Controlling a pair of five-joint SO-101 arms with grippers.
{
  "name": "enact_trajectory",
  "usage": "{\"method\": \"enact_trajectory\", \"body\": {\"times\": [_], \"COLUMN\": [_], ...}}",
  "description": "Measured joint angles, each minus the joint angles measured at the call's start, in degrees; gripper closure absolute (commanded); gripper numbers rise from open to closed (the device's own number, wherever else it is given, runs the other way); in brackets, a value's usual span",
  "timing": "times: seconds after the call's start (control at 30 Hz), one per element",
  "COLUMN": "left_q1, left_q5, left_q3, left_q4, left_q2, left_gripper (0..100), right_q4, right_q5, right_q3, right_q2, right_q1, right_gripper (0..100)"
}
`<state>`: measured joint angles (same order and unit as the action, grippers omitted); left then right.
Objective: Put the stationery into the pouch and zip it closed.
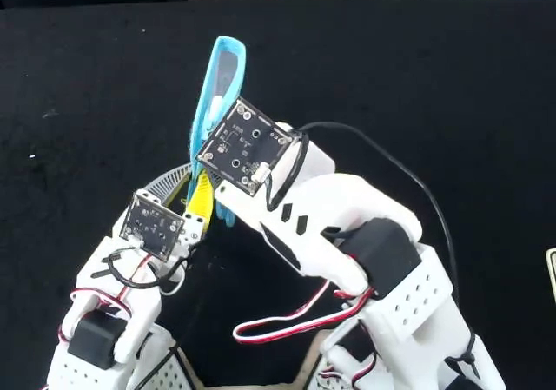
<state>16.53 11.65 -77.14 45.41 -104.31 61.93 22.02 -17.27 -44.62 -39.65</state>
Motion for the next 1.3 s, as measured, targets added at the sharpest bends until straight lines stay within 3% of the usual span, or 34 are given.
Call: {"method": "enact_trajectory", "body": {"times": [0.17,0.3,0.5,0.73,0.83,1.07,1.3], "left_q1": [0.0,0.0,-0.3,-0.3,-0.1,0.0,0.0], "left_q5": [0.3,0.3,0.4,0.4,0.4,0.3,2.3], "left_q3": [3.2,3.8,3.9,0.3,-0.4,-0.4,4.2], "left_q4": [6.0,7.5,7.1,-0.5,-1.7,-1.1,7.1], "left_q2": [0.0,-0.1,-0.1,0.0,0.0,0.2,0.4], "left_gripper": [96,88,88,88,95,97,97], "right_q4": [0.0,0.0,0.0,0.0,0.0,0.0,0.0], "right_q5": [0.0,0.0,0.0,0.0,0.0,0.0,0.0], "right_q3": [0.0,-0.1,-1.1,-1.1,-1.1,-1.1,-1.1], "right_q2": [0.0,0.0,0.0,0.0,0.0,0.0,0.0], "right_q1": [0.0,-0.1,-0.1,-0.1,-0.1,-0.1,-0.2], "right_gripper": [98.8,98.8,98.8,98.8,98.8,98.8,98.8]}}
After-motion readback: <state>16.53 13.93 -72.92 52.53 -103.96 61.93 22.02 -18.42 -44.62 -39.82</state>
